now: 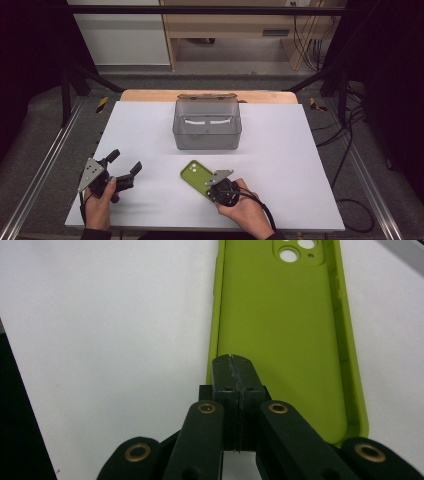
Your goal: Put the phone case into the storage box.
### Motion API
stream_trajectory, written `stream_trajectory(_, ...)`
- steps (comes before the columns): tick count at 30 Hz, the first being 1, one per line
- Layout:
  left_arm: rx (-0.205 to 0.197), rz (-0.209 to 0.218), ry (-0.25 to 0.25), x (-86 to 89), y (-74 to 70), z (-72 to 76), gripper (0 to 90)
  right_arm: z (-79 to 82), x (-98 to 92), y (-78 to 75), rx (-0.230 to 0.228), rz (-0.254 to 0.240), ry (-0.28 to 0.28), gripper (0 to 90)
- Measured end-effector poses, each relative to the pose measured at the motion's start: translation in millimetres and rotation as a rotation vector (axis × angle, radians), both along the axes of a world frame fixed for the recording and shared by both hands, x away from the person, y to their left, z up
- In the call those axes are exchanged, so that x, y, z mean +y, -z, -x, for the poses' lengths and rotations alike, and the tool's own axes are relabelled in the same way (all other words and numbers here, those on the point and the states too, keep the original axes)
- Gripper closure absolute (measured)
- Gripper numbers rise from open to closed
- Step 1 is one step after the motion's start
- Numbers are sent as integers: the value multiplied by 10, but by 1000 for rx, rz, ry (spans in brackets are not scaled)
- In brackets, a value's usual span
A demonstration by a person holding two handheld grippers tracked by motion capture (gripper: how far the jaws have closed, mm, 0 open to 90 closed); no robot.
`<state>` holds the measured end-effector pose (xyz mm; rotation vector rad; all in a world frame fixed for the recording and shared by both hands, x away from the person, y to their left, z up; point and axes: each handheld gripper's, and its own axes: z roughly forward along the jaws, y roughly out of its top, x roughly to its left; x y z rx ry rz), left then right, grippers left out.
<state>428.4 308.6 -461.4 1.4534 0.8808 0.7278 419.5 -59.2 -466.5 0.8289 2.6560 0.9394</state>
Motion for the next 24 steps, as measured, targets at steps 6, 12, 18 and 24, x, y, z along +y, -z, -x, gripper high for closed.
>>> stream_trajectory(6,-4,8,-16,28,-1,1,32,5,-8,4,1,-6,4,900)
stream_trajectory(12,-1,19,-17,41,1,-5,33,3,33,0,5,-4,5,900)
stream_trajectory(18,4,0,5,-12,3,-7,33,-4,86,5,7,-12,3,900)
stream_trajectory(24,4,-4,4,0,3,-2,33,2,131,2,12,-12,-9,900)
